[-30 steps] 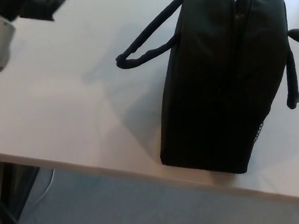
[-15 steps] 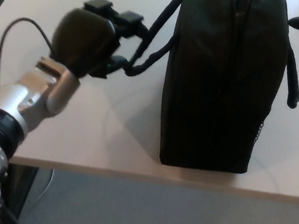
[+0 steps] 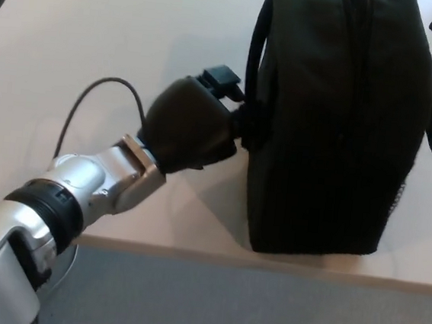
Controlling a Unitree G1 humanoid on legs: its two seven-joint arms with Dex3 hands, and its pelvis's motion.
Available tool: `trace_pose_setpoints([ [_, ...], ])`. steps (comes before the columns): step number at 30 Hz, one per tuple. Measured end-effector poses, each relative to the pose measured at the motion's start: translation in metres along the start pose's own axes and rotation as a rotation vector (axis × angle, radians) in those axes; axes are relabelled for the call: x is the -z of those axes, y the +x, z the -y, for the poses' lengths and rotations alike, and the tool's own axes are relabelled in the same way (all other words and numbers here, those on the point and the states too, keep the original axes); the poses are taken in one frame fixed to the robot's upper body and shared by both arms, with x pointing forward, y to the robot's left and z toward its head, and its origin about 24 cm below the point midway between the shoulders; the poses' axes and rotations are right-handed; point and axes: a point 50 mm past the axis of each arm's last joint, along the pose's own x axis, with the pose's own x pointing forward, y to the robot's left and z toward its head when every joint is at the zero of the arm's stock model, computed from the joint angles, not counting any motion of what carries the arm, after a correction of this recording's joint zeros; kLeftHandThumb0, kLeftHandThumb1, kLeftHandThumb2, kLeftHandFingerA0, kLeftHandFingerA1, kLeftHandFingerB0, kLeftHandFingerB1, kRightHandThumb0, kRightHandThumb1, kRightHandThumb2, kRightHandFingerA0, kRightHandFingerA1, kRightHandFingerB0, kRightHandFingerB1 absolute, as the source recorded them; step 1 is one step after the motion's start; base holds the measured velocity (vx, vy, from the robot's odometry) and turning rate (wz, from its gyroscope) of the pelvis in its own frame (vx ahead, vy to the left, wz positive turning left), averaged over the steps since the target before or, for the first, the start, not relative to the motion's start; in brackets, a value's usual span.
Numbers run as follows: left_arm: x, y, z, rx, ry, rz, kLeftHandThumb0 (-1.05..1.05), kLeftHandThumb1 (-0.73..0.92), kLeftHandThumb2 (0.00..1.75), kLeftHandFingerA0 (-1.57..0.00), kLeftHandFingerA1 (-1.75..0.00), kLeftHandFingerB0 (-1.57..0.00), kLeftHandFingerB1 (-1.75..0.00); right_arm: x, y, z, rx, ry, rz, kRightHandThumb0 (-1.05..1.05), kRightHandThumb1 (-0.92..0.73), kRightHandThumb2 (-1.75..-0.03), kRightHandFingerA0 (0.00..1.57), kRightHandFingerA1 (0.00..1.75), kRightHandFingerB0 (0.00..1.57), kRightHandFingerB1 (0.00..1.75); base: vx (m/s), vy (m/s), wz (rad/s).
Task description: A lunch bag is kept on the middle of the desk and the robot uses both its hands to grab the opening of the bag from the left and right and moves its hands away from each other to spread the bag open
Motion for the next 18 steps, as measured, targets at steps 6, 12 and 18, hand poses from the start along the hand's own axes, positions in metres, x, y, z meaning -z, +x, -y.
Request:
trace_pose_setpoints([
  [6,-0.004,0.001,-0.002,-0.043,0.047,0.074,-0.17,0.66,0.58,-0.57,-0.85,-0.47,-1.05,0.001,0.0,-0.001,0.009,-0.05,0.015,-0.46,-0.42,-0.68,0.45,0.48,0.38,0.42,0.0,0.0,0.0],
  [12,-0.002,0.002,-0.008,-0.099,0.082,0.117,-0.24,0.62,0.58,-0.56,-0.73,-0.57,-0.87,0.0,-0.001,-0.003,0.022,-0.102,0.042,-0.44,-0.39,-0.66,0.48,0.47,0.43,0.43,0.0,0.0,0.0],
  [18,0.006,0.002,-0.019,-0.177,0.114,0.156,-0.26,0.6,0.57,-0.6,-0.78,-0.67,-0.77,-0.001,-0.003,-0.004,0.057,-0.161,0.087,-0.48,-0.41,-0.68,0.47,0.47,0.42,0.43,0.0,0.0,0.0],
])
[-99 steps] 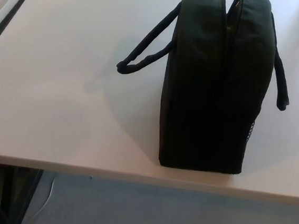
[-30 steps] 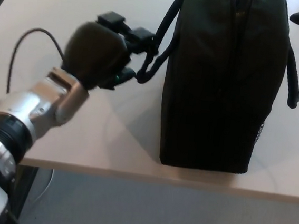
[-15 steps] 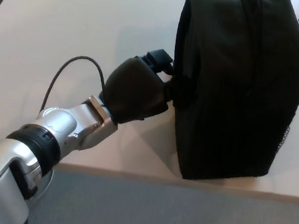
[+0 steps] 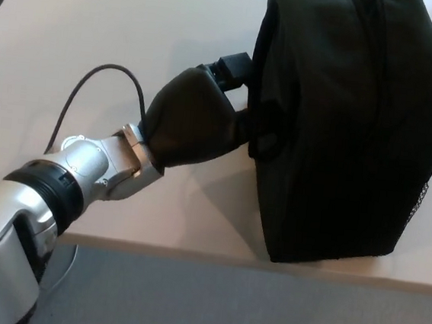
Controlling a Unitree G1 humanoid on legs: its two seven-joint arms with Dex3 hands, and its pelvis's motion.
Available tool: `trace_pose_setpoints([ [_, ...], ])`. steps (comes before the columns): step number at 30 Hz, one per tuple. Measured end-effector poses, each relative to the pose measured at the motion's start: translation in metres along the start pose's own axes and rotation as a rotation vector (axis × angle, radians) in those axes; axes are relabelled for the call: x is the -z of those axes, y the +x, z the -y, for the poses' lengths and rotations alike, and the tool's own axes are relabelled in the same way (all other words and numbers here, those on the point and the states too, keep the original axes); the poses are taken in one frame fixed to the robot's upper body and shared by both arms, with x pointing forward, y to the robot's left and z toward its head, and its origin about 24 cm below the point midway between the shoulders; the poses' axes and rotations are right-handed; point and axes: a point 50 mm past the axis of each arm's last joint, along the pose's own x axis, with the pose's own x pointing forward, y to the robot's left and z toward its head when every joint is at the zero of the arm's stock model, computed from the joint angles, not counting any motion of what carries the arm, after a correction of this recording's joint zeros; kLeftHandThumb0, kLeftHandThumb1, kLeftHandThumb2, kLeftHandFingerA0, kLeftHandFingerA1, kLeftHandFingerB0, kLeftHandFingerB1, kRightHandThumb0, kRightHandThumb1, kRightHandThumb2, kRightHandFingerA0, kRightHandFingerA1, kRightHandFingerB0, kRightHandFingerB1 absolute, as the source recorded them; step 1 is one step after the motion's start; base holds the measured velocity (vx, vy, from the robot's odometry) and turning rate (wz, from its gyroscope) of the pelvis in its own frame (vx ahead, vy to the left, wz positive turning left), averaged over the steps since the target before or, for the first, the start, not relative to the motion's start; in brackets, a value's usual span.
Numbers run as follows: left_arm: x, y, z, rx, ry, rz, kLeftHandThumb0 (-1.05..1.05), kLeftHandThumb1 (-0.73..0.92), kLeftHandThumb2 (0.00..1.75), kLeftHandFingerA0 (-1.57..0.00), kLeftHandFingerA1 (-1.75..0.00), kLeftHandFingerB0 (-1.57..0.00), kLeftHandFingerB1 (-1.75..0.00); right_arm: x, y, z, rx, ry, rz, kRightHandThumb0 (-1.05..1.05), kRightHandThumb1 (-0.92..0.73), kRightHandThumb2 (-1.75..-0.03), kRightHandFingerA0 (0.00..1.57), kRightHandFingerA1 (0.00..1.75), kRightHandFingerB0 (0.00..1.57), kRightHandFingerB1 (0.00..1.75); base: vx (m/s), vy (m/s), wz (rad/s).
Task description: A lunch bag is kept on the middle of the desk and the robot uses both its hands to grab the opening of the bag from the left and right and moves its hands away from each other to spread the bag open
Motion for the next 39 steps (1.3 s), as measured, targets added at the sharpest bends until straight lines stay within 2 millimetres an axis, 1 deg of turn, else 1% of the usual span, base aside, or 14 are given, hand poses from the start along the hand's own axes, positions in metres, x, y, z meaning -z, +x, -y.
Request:
trace_pose_setpoints([
  [6,0.005,-0.007,-0.005,-0.051,0.026,0.026,-0.28,0.59,0.58,-0.59,-0.79,-0.67,-0.73,-0.003,-0.002,-0.002,0.032,-0.025,0.044,-0.47,-0.4,-0.68,0.49,0.48,0.43,0.44,0.0,0.0,0.0],
  [13,0.008,-0.013,-0.007,-0.097,0.047,0.064,-0.21,0.63,0.59,-0.59,-0.89,-0.56,-0.92,-0.006,-0.005,-0.003,0.076,-0.043,0.102,-0.46,-0.42,-0.7,0.48,0.48,0.39,0.44,0.0,0.0,0.0],
  [17,0.01,-0.014,-0.01,-0.112,0.046,0.084,-0.22,0.61,0.57,-0.63,-0.77,-0.61,-0.79,-0.005,-0.007,-0.002,0.093,-0.046,0.123,-0.47,-0.43,-0.71,0.45,0.48,0.36,0.43,0.0,0.0,0.0],
  [18,0.01,-0.014,-0.011,-0.112,0.047,0.089,-0.24,0.61,0.57,-0.62,-0.76,-0.65,-0.7,-0.005,-0.007,-0.002,0.094,-0.048,0.126,-0.39,-0.52,-0.56,0.5,0.39,0.41,0.33,0.0,0.0,0.0],
  [19,0.011,-0.015,-0.011,-0.11,0.048,0.093,-0.27,0.59,0.58,-0.55,-0.74,-0.62,-0.75,-0.005,-0.008,-0.002,0.095,-0.051,0.128,-0.46,-0.43,-0.7,0.47,0.48,0.38,0.43,0.0,0.0,0.0],
  [21,0.014,-0.016,-0.014,-0.11,0.06,0.103,-0.28,0.61,0.58,-0.51,-0.74,-0.59,-0.78,-0.004,-0.008,-0.002,0.101,-0.056,0.134,-0.47,-0.43,-0.7,0.48,0.48,0.4,0.44,0.0,0.0,0.0],
  [27,0.029,-0.023,-0.023,-0.094,0.111,0.107,-0.25,0.61,0.58,-0.64,-0.67,-0.56,-0.58,-0.003,-0.011,-0.004,0.106,-0.067,0.145,-0.43,-0.54,-0.56,0.51,0.38,0.39,0.33,0.0,0.0,0.0],
  [28,0.031,-0.024,-0.025,-0.093,0.119,0.111,-0.28,0.58,0.57,-0.59,-0.62,-0.51,-0.53,-0.003,-0.011,-0.005,0.105,-0.07,0.148,-0.51,-0.45,-0.74,0.46,0.49,0.36,0.44,0.0,0.0,0.0],
  [29,0.032,-0.024,-0.027,-0.097,0.125,0.116,-0.28,0.58,0.57,-0.59,-0.62,-0.51,-0.53,-0.004,-0.011,-0.005,0.105,-0.072,0.149,-0.51,-0.45,-0.74,0.46,0.49,0.36,0.44,0.0,0.0,0.0],
  [30,0.033,-0.024,-0.028,-0.099,0.129,0.121,-0.26,0.59,0.58,-0.57,-0.64,-0.58,-0.58,-0.004,-0.011,-0.005,0.107,-0.076,0.152,-0.45,-0.54,-0.56,0.51,0.38,0.39,0.33,0.0,0.0,0.0],
  [31,0.035,-0.023,-0.03,-0.102,0.132,0.127,-0.24,0.6,0.58,-0.57,-0.65,-0.57,-0.58,-0.004,-0.012,-0.005,0.11,-0.078,0.154,-0.52,-0.45,-0.75,0.45,0.49,0.34,0.44,0.0,0.0,0.0],
  [37,0.042,-0.019,-0.04,-0.118,0.151,0.156,-0.27,0.57,0.57,-0.66,-0.58,-0.69,-0.52,-0.004,-0.013,-0.006,0.116,-0.088,0.165,-0.51,-0.44,-0.74,0.43,0.48,0.35,0.44,0.0,0.0,0.0],
  [38,0.042,-0.018,-0.042,-0.12,0.152,0.163,-0.27,0.58,0.57,-0.62,-0.61,-0.63,-0.56,-0.004,-0.013,-0.007,0.116,-0.093,0.168,-0.46,-0.56,-0.57,0.49,0.37,0.38,0.32,0.0,0.0,0.0],
  [39,0.042,-0.018,-0.042,-0.12,0.153,0.166,-0.27,0.58,0.57,-0.62,-0.61,-0.63,-0.56,-0.004,-0.013,-0.007,0.117,-0.094,0.169,-0.46,-0.56,-0.57,0.49,0.37,0.38,0.32,0.0,0.0,0.0],
])
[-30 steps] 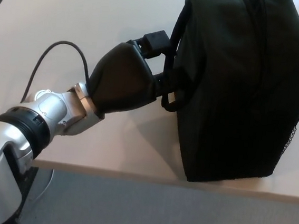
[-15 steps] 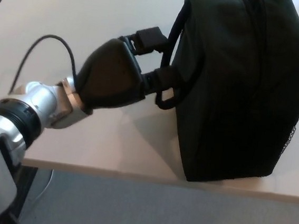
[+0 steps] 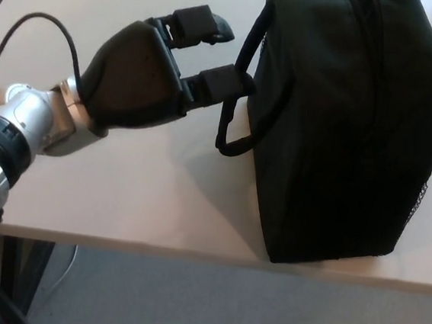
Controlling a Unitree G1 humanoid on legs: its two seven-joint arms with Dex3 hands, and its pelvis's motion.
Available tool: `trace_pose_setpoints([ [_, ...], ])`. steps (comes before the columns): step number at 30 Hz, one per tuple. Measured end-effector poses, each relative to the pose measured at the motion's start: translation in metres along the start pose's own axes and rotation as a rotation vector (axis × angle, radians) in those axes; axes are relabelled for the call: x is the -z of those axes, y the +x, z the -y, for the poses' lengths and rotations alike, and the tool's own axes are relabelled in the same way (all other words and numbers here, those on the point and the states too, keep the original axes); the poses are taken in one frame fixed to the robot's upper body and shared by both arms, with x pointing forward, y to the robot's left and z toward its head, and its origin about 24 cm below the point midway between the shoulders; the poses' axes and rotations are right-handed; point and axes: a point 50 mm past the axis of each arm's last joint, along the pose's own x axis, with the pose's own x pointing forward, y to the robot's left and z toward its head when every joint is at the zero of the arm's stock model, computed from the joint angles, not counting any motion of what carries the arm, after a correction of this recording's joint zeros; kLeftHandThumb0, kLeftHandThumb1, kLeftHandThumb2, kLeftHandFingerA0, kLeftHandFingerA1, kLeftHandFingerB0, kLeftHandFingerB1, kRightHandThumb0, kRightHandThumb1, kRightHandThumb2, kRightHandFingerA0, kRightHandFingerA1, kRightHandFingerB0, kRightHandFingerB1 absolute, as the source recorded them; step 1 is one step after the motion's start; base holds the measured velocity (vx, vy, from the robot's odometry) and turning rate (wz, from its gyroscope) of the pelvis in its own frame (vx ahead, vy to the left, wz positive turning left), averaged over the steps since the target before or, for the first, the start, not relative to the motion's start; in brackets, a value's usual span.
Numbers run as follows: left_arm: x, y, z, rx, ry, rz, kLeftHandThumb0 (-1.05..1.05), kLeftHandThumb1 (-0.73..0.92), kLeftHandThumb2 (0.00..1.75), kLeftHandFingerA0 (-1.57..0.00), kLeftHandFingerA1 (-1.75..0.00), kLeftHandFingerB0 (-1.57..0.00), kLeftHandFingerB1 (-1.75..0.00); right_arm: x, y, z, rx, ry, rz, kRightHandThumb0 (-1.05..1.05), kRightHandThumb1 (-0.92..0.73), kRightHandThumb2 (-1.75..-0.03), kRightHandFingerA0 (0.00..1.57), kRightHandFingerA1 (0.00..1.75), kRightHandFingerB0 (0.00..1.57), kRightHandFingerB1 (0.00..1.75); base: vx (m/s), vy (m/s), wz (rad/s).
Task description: A lunch bag is kept on the middle of the desk and the robot uses both its hands to grab the opening of the bag from the left and right and moves its hands away from each other to spread the bag open
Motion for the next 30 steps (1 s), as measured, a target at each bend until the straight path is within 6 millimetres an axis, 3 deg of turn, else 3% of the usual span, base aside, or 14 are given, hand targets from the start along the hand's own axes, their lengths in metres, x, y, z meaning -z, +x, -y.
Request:
trace_pose_setpoints([
  [2,0.003,0.002,-0.003,-0.004,0.006,0.017,-0.25,0.58,0.57,-0.58,-0.64,-0.52,-0.58,0.0,0.0,-0.001,-0.005,-0.013,0.006,-0.51,-0.45,-0.74,0.44,0.48,0.35,0.44,0.0,0.0,0.0],
  [6,0.008,0.005,-0.01,-0.019,0.008,0.027,-0.25,0.55,0.56,-0.63,-0.62,-0.57,-0.56,-0.001,-0.001,-0.001,0.0,-0.02,0.011,-0.51,-0.44,-0.74,0.46,0.49,0.34,0.43,0.0,0.0,0.0],
  [7,0.009,0.007,-0.011,-0.029,0.004,0.027,-0.25,0.55,0.57,-0.62,-0.56,-0.63,-0.53,-0.001,-0.001,-0.001,0.003,-0.02,0.012,-0.43,-0.54,-0.56,0.51,0.38,0.4,0.33,0.0,0.0,0.0],
  [8,0.009,0.009,-0.012,-0.037,-0.001,0.029,-0.26,0.54,0.57,-0.6,-0.56,-0.67,-0.51,-0.001,-0.001,-0.001,0.006,-0.019,0.011,-0.51,-0.45,-0.75,0.44,0.49,0.35,0.44,0.0,0.0,0.0],
  [12,0.007,0.013,-0.013,-0.058,-0.014,0.05,-0.25,0.52,0.56,-0.6,-0.55,-0.67,-0.5,-0.001,-0.001,-0.001,0.013,-0.012,0.007,-0.5,-0.45,-0.74,0.44,0.49,0.35,0.44,0.0,0.0,0.0],
  [13,0.005,0.015,-0.014,-0.067,-0.018,0.06,-0.24,0.5,0.56,-0.62,-0.53,-0.64,-0.48,0.0,-0.001,-0.001,0.014,-0.011,0.006,-0.41,-0.54,-0.56,0.52,0.39,0.42,0.34,0.0,0.0,0.0],
  [16,0.003,0.02,-0.015,-0.09,-0.024,0.081,-0.27,0.51,0.56,-0.6,-0.54,-0.62,-0.42,0.0,-0.001,-0.001,0.015,-0.009,0.006,-0.41,-0.53,-0.56,0.52,0.39,0.43,0.34,0.0,0.0,0.0],
  [18,0.001,0.023,-0.016,-0.116,-0.029,0.098,-0.28,0.51,0.56,-0.6,-0.56,-0.6,-0.41,0.0,-0.001,-0.001,0.016,-0.008,0.005,-0.49,-0.44,-0.73,0.46,0.49,0.37,0.44,0.0,0.0,0.0],
  [20,-0.001,0.026,-0.017,-0.133,-0.033,0.11,-0.28,0.51,0.56,-0.63,-0.56,-0.58,-0.4,0.0,-0.002,-0.001,0.016,-0.006,0.006,-0.49,-0.44,-0.73,0.47,0.49,0.36,0.44,0.0,0.0,0.0],
  [21,-0.002,0.028,-0.017,-0.144,-0.035,0.116,-0.3,0.5,0.56,-0.63,-0.56,-0.6,-0.4,-0.001,-0.002,-0.001,0.015,-0.005,0.007,-0.43,-0.54,-0.56,0.51,0.38,0.4,0.33,0.0,0.0,0.0],
  [22,-0.003,0.03,-0.018,-0.155,-0.038,0.121,-0.31,0.49,0.56,-0.63,-0.56,-0.6,-0.39,-0.001,-0.002,-0.002,0.013,-0.005,0.008,-0.5,-0.44,-0.73,0.45,0.49,0.34,0.43,0.0,0.0,0.0],
  [27,-0.009,0.038,-0.018,-0.195,-0.054,0.137,-0.23,0.48,0.53,-0.66,-0.53,-0.55,-0.37,-0.001,-0.003,-0.003,0.007,-0.007,0.011,-0.42,-0.54,-0.56,0.51,0.38,0.38,0.33,0.0,0.0,0.0],
  [28,-0.01,0.04,-0.017,-0.204,-0.058,0.139,-0.23,0.48,0.55,-0.63,-0.54,-0.52,-0.37,-0.002,-0.003,-0.003,0.006,-0.008,0.012,-0.5,-0.44,-0.73,0.47,0.49,0.35,0.43,0.0,0.0,0.0],
  [30,-0.012,0.042,-0.017,-0.217,-0.063,0.141,-0.24,0.48,0.55,-0.63,-0.53,-0.51,-0.37,-0.002,-0.003,-0.004,0.004,-0.01,0.015,-0.5,-0.45,-0.74,0.46,0.49,0.34,0.43,0.0,0.0,0.0],
])
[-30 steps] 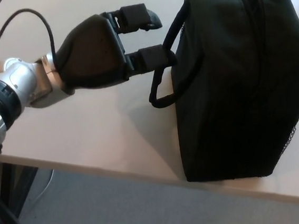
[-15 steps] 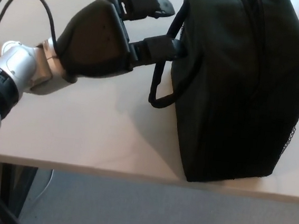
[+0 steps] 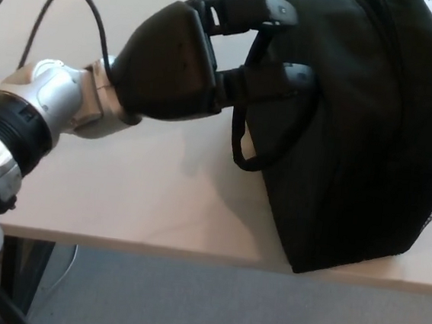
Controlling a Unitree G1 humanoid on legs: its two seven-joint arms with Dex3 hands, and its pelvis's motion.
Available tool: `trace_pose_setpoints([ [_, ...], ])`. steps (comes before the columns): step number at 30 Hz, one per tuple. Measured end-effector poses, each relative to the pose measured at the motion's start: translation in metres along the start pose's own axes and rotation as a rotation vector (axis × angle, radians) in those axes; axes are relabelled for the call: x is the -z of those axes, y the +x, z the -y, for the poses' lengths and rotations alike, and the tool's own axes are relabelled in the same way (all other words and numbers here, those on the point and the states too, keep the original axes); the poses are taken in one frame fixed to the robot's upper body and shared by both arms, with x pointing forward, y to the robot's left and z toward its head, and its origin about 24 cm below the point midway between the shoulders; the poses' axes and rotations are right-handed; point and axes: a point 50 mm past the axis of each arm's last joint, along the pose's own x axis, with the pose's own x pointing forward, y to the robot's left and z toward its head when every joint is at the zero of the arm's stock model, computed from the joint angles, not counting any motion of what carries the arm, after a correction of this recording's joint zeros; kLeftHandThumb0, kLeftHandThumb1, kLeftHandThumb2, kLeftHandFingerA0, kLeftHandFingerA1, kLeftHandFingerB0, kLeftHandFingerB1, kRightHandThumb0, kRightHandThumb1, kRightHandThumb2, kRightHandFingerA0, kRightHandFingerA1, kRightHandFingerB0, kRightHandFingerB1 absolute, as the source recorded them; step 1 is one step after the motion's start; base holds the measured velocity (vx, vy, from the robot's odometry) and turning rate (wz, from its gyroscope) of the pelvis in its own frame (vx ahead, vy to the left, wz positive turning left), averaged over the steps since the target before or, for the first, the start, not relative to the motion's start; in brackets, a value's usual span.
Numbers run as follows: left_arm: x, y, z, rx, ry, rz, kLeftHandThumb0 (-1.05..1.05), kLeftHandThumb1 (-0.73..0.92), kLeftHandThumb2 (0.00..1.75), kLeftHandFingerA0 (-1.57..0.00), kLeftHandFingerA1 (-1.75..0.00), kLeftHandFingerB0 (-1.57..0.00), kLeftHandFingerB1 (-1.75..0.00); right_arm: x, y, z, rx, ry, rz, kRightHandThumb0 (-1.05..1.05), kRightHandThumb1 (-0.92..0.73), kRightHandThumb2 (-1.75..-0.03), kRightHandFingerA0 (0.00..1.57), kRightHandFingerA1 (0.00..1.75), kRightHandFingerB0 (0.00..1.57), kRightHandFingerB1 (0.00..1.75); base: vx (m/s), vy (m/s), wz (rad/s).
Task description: A lunch bag is kept on the middle of the desk and the robot uses both its hands to grab the opening of the bag from the left and right and moves its hands away from each other to spread the bag open
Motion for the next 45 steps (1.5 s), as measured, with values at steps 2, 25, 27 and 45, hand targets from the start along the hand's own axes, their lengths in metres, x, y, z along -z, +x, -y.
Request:
trace_pose_setpoints([
  [2,-0.001,0.003,0.0,-0.019,-0.003,0.0,-0.25,0.51,0.56,-0.62,-0.54,-0.55,-0.41,-0.001,-0.001,-0.002,-0.006,-0.003,0.004,-0.42,-0.54,-0.57,0.5,0.37,0.38,0.33,0.0,0.0,0.0],
  [25,0.006,0.012,-0.007,-0.067,0.022,0.002,-0.24,0.5,0.56,-0.62,-0.53,-0.61,-0.42,-0.003,-0.006,-0.008,-0.012,0.0,0.006,-0.45,-0.54,-0.56,0.51,0.38,0.38,0.33,0.0,0.0,0.0],
  [27,0.006,0.012,-0.006,-0.069,0.021,0.0,-0.29,0.53,0.57,-0.61,-0.53,-0.59,-0.42,-0.003,-0.006,-0.008,-0.013,0.0,0.006,-0.45,-0.53,-0.56,0.52,0.39,0.39,0.33,0.0,0.0,0.0],
  [45,-0.029,0.024,0.024,-0.122,-0.095,-0.06,-0.11,0.59,0.58,-0.58,-0.53,-0.52,-0.45,-0.007,-0.004,-0.009,-0.009,0.006,0.014,-0.39,-0.58,-0.58,0.5,0.38,0.39,0.33,0.0,0.0,0.0],
])
